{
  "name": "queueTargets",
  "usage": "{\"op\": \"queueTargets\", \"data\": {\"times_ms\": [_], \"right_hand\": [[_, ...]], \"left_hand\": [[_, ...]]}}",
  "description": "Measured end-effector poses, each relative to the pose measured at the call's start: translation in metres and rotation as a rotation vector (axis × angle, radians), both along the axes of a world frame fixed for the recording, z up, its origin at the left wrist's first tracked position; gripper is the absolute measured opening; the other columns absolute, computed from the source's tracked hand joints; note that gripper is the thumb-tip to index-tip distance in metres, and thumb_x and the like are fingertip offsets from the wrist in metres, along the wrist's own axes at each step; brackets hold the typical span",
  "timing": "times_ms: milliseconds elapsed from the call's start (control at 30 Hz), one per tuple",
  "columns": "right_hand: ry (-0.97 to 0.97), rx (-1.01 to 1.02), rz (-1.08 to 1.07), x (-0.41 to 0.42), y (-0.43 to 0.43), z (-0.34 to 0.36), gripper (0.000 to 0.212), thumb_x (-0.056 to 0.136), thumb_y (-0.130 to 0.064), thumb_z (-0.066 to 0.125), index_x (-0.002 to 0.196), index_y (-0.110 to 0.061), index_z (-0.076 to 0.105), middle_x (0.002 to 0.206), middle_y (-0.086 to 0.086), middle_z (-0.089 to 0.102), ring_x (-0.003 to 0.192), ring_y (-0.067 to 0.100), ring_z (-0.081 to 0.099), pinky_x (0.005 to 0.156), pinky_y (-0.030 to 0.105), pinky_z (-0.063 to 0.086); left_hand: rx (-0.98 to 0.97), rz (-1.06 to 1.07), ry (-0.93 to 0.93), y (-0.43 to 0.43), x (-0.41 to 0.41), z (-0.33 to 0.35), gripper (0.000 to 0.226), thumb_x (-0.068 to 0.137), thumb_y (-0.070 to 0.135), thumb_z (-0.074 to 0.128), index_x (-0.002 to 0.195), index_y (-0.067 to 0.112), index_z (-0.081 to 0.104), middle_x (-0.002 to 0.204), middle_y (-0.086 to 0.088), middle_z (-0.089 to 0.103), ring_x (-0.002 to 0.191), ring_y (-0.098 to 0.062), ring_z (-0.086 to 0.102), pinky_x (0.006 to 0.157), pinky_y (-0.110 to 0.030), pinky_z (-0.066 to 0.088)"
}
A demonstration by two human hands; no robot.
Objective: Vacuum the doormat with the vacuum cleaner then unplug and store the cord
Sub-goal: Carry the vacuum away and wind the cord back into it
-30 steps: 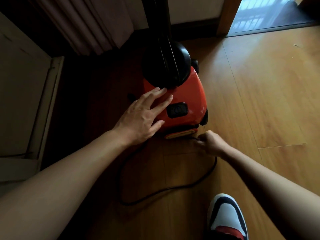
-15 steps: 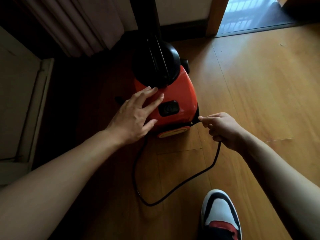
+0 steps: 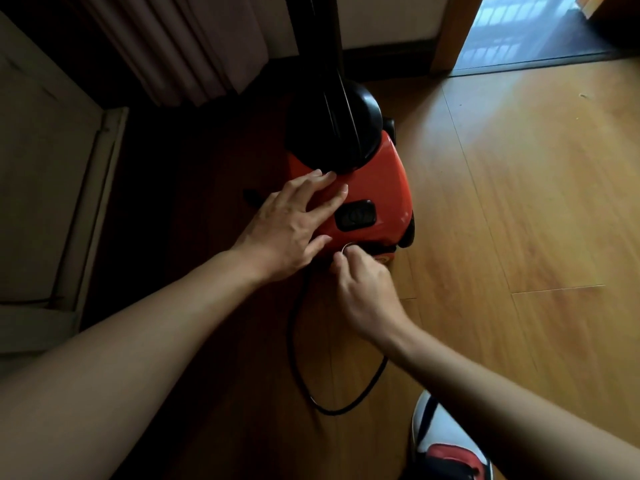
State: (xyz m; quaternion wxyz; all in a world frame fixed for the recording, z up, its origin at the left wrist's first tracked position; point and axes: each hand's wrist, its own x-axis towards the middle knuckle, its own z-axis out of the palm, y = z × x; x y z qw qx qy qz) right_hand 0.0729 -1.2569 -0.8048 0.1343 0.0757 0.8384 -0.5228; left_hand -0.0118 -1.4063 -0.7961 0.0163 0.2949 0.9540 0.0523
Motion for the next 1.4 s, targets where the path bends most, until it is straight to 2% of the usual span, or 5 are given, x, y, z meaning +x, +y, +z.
{"op": "queueTargets", "data": {"times_ms": [233, 367, 800, 1100, 1400], "right_hand": [[-0.098, -0.314, -0.112, 0.026, -0.048, -0.052, 0.029, 0.110, -0.033, 0.037, 0.110, -0.020, 0.062, 0.094, -0.006, 0.068, 0.082, 0.002, 0.065, 0.068, 0.020, 0.050], [-0.439, -0.587, -0.161, 0.009, -0.050, -0.081, 0.039, 0.109, -0.042, 0.037, 0.099, -0.011, 0.059, 0.061, 0.000, 0.052, 0.045, 0.011, 0.047, 0.043, 0.027, 0.037], [-0.598, -0.226, -0.034, -0.030, 0.073, -0.092, 0.028, 0.088, -0.033, 0.078, 0.104, -0.011, 0.074, 0.077, 0.005, 0.065, 0.047, 0.010, 0.042, 0.040, 0.022, 0.033], [-0.578, -0.023, -0.023, -0.057, 0.125, -0.075, 0.025, 0.093, -0.035, 0.072, 0.089, -0.011, 0.070, 0.063, -0.002, 0.044, 0.050, 0.009, 0.032, 0.045, 0.024, 0.026], [-0.634, -0.211, -0.133, -0.070, 0.135, -0.025, 0.023, 0.102, -0.025, 0.060, 0.087, -0.009, 0.063, 0.057, -0.006, 0.040, 0.046, 0.006, 0.031, 0.039, 0.018, 0.026]], "left_hand": [[0.000, 0.007, -0.006, 0.002, 0.003, 0.000, 0.076, 0.091, 0.041, 0.061, 0.155, 0.025, 0.023, 0.161, -0.004, 0.017, 0.149, -0.021, 0.013, 0.115, -0.041, 0.027], [0.003, 0.006, -0.012, 0.001, 0.003, 0.000, 0.076, 0.091, 0.041, 0.061, 0.155, 0.025, 0.023, 0.161, -0.004, 0.017, 0.149, -0.020, 0.012, 0.115, -0.040, 0.026], [0.000, -0.035, -0.005, -0.007, -0.003, -0.003, 0.080, 0.088, 0.043, 0.064, 0.155, 0.026, 0.024, 0.161, -0.004, 0.017, 0.149, -0.019, 0.014, 0.112, -0.036, 0.020], [-0.001, -0.037, -0.015, -0.007, -0.003, 0.000, 0.082, 0.085, 0.043, 0.064, 0.155, 0.024, 0.027, 0.160, -0.004, 0.018, 0.149, -0.020, 0.015, 0.110, -0.035, 0.019], [-0.006, -0.036, 0.001, -0.006, -0.002, -0.001, 0.082, 0.085, 0.043, 0.065, 0.155, 0.024, 0.026, 0.160, -0.005, 0.018, 0.148, -0.022, 0.016, 0.112, -0.040, 0.023]]}}
